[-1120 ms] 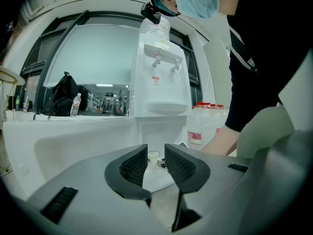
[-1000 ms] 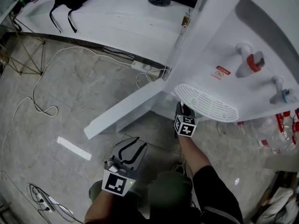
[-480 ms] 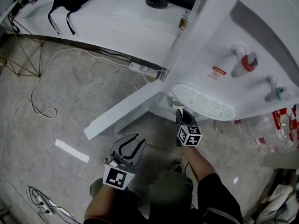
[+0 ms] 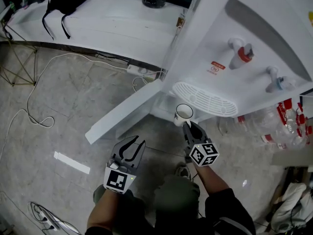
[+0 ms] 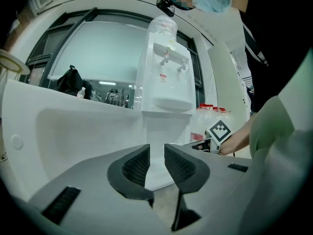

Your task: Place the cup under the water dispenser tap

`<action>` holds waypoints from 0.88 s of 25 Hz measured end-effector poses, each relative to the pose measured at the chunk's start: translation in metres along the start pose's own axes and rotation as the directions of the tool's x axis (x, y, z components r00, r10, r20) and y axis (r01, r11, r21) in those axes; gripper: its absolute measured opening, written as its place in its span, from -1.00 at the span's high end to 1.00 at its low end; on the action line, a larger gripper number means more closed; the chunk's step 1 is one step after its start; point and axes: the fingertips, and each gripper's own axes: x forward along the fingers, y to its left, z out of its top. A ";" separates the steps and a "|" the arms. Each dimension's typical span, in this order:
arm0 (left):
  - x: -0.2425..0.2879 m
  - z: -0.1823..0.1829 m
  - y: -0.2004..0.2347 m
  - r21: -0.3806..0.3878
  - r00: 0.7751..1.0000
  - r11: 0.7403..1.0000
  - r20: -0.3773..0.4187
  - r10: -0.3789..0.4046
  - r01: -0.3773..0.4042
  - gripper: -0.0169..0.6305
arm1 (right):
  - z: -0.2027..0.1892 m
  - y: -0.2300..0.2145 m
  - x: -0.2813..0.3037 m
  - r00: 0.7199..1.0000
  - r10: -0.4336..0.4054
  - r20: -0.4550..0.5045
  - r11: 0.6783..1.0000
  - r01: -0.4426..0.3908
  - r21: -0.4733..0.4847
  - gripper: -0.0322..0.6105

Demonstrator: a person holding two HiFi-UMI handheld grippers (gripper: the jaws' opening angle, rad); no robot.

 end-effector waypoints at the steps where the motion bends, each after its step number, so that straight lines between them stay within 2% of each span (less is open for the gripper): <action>1: 0.000 0.000 0.000 -0.002 1.000 1.000 0.004 -0.003 0.003 0.64 | 0.007 0.006 -0.007 1.000 0.016 0.012 1.000 -0.016 -0.007 0.65; 9: -0.007 -0.010 0.000 0.016 0.999 0.999 -0.019 -0.027 0.028 0.70 | 0.057 0.054 -0.057 0.989 0.143 0.046 0.989 -0.142 -0.039 0.65; 11: -0.008 -0.004 0.002 -0.004 1.000 1.000 0.008 -0.026 0.026 0.73 | 0.066 0.069 -0.069 0.982 0.182 0.049 0.983 -0.180 -0.038 0.65; 14: -0.010 0.001 0.004 -0.023 0.999 1.000 0.036 -0.019 0.020 0.78 | 0.084 0.094 -0.086 0.966 0.251 0.058 0.968 -0.249 -0.043 0.65; 22: -0.009 -0.005 0.003 -0.017 0.999 0.999 0.023 -0.040 0.040 0.85 | 0.143 0.143 -0.127 0.917 0.382 0.120 0.924 -0.381 -0.025 0.65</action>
